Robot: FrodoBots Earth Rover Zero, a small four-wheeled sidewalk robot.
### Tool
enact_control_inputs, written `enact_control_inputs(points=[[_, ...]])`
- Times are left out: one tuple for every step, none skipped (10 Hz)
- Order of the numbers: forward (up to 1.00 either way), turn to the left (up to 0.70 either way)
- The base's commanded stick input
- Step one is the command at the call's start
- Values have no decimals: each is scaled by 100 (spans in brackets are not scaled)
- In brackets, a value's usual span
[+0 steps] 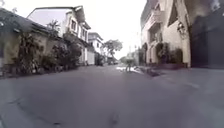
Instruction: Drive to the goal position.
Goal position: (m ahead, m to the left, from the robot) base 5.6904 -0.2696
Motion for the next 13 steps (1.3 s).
enact_control_inputs(points=[[100, 0], [100, 0], [100, 0], [100, 0], [100, 0], [100, 0], [100, 0], [100, 0], [100, 0], [100, 0], [100, 0], [100, 0], [100, 0]])
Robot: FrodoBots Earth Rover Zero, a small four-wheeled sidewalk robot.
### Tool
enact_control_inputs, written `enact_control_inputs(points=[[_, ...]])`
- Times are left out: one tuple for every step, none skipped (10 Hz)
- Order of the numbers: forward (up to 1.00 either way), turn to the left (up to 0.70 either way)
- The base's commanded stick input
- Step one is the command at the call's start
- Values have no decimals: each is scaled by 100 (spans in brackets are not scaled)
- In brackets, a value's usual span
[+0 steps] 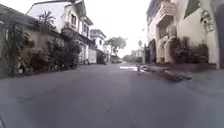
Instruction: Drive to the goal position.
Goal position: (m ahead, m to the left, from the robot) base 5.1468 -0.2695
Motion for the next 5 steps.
enact_control_inputs(points=[[100, 0], [100, 0], [100, 0], [100, 0], [100, 0]])
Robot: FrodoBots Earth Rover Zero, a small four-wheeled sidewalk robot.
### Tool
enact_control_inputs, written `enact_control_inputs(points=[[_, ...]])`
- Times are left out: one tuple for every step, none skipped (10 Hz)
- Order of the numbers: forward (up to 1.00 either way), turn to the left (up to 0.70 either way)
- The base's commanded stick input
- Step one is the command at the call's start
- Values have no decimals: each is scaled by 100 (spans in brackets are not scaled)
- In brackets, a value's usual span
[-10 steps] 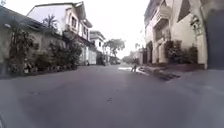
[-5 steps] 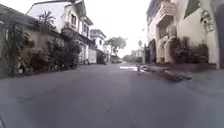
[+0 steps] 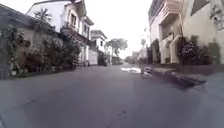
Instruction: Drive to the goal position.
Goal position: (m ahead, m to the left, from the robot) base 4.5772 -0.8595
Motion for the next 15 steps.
enact_control_inputs(points=[[100, 0], [100, 0], [100, 0], [100, 0], [100, 0], [100, 0], [100, 0], [100, 0], [100, 0], [100, 0], [100, 0], [100, 0], [100, 0], [100, 0], [100, 0]])
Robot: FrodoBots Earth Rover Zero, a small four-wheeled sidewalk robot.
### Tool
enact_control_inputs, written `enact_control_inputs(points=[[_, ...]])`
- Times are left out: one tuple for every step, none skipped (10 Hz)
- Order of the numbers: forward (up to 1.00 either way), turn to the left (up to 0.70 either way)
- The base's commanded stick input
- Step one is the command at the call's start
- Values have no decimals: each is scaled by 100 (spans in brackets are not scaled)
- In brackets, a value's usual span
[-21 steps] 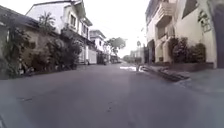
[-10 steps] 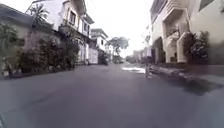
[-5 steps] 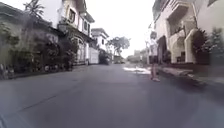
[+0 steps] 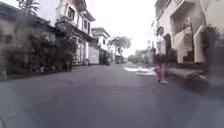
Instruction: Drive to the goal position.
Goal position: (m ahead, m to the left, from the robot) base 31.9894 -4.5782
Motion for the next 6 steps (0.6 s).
enact_control_inputs(points=[[100, 0], [100, 0], [100, 0], [100, 0], [100, 0], [100, 0]])
